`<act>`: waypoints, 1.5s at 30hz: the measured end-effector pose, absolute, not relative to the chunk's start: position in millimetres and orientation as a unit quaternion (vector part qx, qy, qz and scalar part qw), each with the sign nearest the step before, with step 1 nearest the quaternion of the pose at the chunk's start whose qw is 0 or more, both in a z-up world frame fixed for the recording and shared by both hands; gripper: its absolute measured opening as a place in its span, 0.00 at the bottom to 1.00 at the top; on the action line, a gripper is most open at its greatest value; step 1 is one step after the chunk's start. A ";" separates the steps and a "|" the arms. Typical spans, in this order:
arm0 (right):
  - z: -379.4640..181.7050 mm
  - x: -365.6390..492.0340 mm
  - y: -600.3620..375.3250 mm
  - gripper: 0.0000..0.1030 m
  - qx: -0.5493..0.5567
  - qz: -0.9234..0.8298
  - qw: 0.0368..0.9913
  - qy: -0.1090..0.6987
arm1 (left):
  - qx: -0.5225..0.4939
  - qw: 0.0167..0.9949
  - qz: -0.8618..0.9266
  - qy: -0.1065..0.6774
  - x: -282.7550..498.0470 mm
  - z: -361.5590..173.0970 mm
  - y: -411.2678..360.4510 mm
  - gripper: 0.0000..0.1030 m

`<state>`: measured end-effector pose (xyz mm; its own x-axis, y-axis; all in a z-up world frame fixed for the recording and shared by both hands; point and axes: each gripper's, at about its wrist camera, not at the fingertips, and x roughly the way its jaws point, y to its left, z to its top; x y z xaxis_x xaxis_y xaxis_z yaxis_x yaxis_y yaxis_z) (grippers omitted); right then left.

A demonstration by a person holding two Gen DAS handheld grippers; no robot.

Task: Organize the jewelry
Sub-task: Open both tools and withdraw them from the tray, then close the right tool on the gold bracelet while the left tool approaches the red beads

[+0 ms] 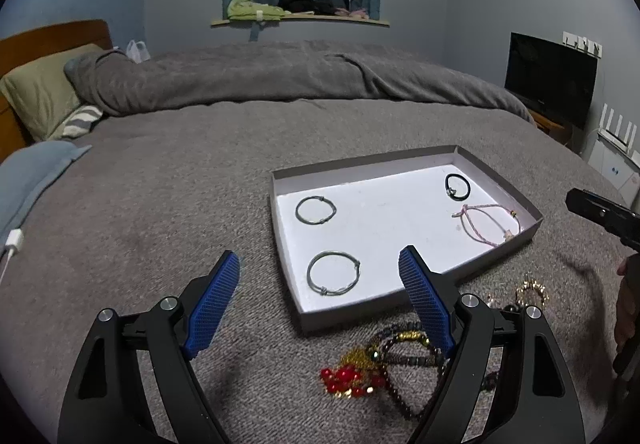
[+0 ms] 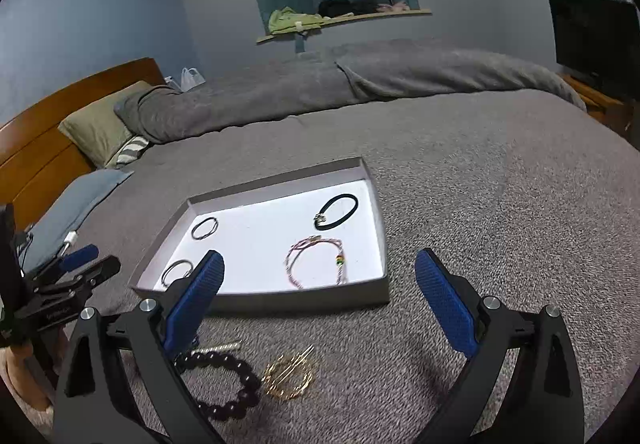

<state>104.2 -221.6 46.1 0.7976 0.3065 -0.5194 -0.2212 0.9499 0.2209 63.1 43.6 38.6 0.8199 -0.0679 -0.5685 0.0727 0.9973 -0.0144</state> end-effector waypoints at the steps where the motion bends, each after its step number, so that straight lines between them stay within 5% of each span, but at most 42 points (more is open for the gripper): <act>1: 45.3 101.3 -221.1 0.92 0.073 0.140 0.945 0.285 | 0.004 0.954 -0.034 0.298 61.7 36.4 43.9 0.80; 32: 1.0 67.9 -211.3 0.92 0.011 0.173 0.920 0.352 | 0.038 0.924 -0.065 0.374 27.4 -13.6 40.1 0.80; 37: -3.5 71.0 -208.5 0.77 0.002 0.165 0.917 0.363 | 0.045 0.924 -0.069 0.374 33.6 -14.4 38.2 0.61; 42: -11.6 79.3 -209.7 0.45 -0.014 0.142 0.915 0.378 | 0.028 0.919 -0.076 0.385 42.8 -18.2 43.9 0.40; 45: -12.9 80.7 -208.5 0.44 -0.003 0.160 0.911 0.381 | 0.026 0.915 -0.095 0.392 45.5 -21.0 41.8 0.25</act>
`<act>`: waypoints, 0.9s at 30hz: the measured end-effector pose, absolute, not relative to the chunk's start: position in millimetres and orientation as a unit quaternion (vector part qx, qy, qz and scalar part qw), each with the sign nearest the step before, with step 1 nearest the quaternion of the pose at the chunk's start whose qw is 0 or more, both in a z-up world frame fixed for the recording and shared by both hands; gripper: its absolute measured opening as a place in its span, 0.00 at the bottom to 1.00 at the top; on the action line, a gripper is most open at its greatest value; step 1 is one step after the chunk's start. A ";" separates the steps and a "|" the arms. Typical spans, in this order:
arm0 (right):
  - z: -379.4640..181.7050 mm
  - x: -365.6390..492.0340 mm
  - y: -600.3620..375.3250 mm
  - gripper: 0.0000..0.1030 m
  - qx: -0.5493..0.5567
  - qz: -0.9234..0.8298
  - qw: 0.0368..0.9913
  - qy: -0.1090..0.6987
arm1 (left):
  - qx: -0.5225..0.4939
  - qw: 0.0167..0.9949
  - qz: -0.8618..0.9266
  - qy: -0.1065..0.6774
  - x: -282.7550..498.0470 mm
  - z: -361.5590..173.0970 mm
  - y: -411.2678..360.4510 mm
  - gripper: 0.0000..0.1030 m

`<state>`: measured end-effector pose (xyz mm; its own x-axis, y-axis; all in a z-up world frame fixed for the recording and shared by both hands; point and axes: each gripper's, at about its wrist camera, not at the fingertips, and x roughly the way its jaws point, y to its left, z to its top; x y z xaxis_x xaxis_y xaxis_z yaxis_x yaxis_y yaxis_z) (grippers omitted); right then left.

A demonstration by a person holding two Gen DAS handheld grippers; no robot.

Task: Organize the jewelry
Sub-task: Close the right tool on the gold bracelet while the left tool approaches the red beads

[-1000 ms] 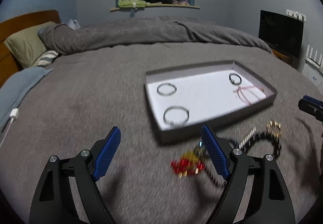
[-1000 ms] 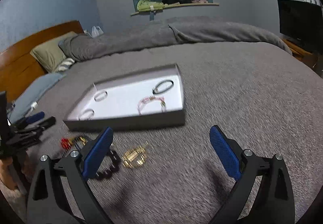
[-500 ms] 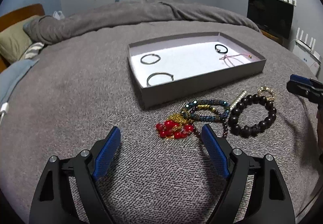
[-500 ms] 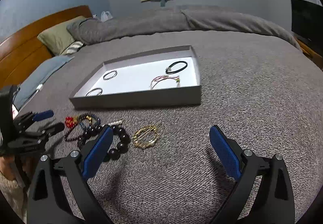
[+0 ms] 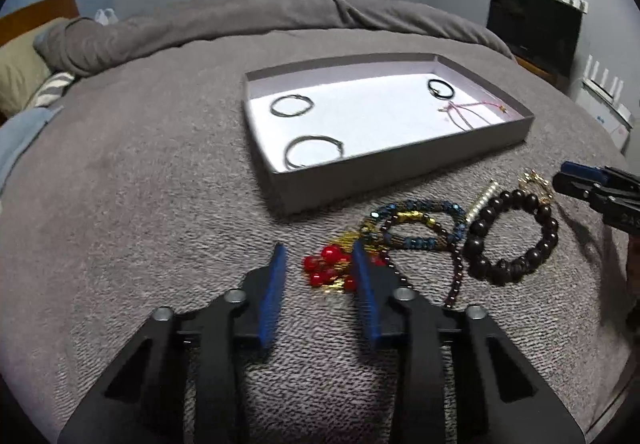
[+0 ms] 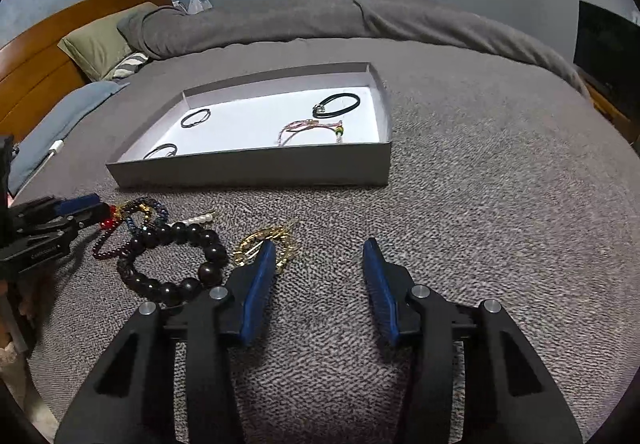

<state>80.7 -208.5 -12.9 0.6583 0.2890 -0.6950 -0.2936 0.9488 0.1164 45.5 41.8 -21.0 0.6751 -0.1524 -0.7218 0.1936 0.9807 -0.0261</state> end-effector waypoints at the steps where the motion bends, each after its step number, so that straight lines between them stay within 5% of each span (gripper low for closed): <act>1: -13.2 80.6 -206.1 0.44 -0.005 0.164 0.910 0.382 | 0.027 0.914 -0.100 0.393 45.6 -21.2 40.4 0.19; 7: -20.3 85.0 -199.5 0.44 0.000 0.173 0.903 0.393 | 0.046 0.914 -0.102 0.391 41.5 -21.6 35.1 0.11; 9: -22.0 88.1 -196.8 0.33 0.006 0.183 0.899 0.398 | 0.048 0.916 -0.099 0.385 38.7 -19.4 35.9 0.02; 12: -23.5 91.0 -194.6 0.16 0.013 0.193 0.894 0.403 | 0.050 0.917 -0.101 0.383 36.3 -17.7 36.0 0.01; 16: -20.2 90.9 -201.0 0.14 0.035 0.199 0.895 0.398 | 0.050 0.920 -0.097 0.375 34.1 -14.5 37.2 0.01; 17: -18.7 90.5 -202.3 0.06 0.037 0.199 0.896 0.395 | 0.047 0.922 -0.097 0.372 33.4 -12.7 38.6 0.01; 27: 6.9 79.1 -214.8 0.05 0.034 0.181 0.924 0.334 | 0.014 0.943 -0.095 0.318 19.1 16.7 55.4 0.01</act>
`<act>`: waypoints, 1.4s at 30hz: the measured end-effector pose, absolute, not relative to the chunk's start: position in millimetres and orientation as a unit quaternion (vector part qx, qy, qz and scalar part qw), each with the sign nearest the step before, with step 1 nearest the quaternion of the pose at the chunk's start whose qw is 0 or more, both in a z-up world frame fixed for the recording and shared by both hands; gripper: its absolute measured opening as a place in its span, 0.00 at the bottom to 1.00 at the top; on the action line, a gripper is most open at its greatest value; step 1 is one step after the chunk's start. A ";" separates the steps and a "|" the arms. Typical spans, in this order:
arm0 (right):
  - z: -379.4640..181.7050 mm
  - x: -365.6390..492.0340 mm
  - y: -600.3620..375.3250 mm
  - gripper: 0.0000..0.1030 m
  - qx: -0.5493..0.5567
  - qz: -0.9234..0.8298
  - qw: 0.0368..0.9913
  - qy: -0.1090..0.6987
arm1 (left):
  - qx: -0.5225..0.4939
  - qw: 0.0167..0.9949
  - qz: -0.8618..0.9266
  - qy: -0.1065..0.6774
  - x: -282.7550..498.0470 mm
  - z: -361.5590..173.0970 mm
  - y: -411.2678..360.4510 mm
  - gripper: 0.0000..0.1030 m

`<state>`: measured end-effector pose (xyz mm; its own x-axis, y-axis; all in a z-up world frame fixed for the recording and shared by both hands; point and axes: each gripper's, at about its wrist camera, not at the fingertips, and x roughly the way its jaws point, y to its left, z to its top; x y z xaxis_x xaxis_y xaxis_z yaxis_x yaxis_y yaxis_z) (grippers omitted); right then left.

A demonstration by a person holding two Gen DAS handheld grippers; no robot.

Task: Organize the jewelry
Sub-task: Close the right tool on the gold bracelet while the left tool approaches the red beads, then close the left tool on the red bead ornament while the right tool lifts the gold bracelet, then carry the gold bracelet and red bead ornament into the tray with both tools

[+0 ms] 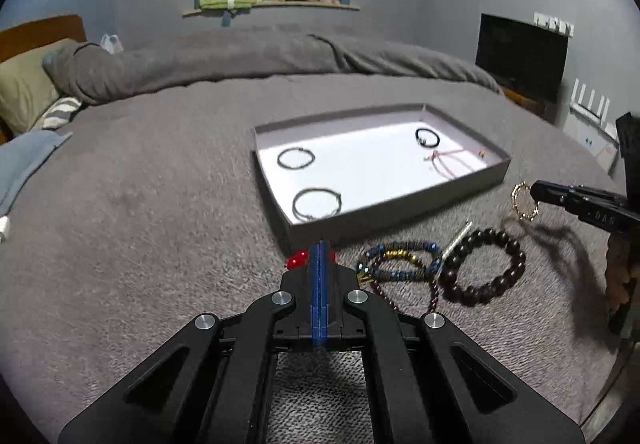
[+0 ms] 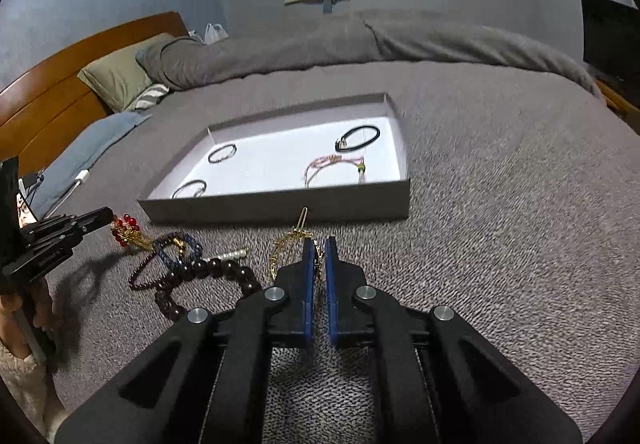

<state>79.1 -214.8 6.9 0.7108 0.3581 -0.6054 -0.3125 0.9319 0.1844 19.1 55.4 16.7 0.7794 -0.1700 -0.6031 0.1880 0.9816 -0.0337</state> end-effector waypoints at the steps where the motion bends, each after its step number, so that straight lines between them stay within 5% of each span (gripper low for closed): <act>1: 7.9 78.5 -215.3 0.05 0.033 0.180 0.926 0.331 | 0.014 0.945 -0.093 0.315 18.2 18.4 55.6 0.01; 23: 32.0 78.6 -211.8 0.05 0.034 0.196 0.932 0.303 | 0.017 0.965 -0.066 0.252 8.7 72.5 76.4 0.01; 42: 58.1 177.3 -161.9 0.05 0.026 0.216 0.934 0.285 | 0.053 0.955 -0.120 0.267 115.0 106.1 56.2 0.01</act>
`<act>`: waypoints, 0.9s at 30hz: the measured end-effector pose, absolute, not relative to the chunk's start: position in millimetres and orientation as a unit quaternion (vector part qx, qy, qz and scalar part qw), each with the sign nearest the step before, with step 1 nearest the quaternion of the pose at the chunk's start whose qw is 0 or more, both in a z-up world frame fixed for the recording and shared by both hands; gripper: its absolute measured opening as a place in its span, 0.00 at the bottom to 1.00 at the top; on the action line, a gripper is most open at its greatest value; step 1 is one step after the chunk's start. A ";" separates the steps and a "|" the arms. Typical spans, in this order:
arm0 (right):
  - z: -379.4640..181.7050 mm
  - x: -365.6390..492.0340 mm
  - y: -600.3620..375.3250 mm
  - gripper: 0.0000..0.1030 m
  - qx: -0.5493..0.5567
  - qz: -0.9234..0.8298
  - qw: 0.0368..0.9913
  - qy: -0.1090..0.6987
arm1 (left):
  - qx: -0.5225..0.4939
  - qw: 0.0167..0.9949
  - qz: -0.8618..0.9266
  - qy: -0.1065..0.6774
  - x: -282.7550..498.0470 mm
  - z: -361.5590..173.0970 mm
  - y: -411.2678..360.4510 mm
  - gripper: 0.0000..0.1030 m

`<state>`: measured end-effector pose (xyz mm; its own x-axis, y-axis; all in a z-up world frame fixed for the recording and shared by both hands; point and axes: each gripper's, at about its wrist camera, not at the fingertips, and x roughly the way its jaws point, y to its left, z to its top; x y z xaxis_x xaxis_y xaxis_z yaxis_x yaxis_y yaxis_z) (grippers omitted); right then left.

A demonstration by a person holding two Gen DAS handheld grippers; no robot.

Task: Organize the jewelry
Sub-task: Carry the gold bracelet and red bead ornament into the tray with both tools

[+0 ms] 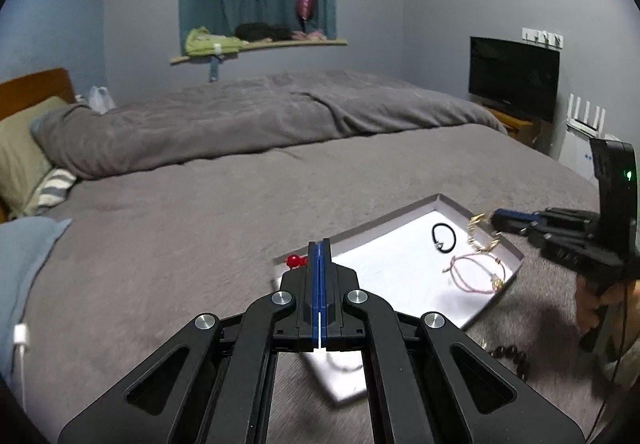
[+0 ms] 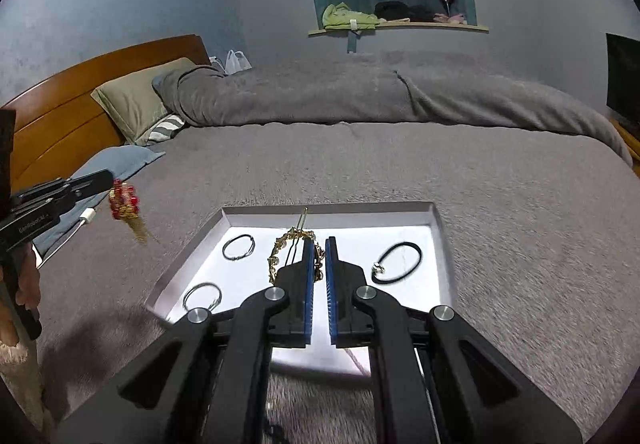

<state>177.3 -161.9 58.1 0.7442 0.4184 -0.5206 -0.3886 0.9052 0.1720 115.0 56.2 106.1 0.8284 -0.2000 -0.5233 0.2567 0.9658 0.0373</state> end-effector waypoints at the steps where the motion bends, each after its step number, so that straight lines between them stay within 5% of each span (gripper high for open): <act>1: 53.8 183.8 -157.7 0.05 0.026 0.216 0.932 0.290 | 0.055 0.953 -0.126 0.271 121.1 103.5 52.2 0.01; 27: -6.9 276.3 -133.4 0.05 0.029 0.138 0.907 0.396 | 0.071 0.910 -0.127 0.388 240.5 2.8 -6.0 0.01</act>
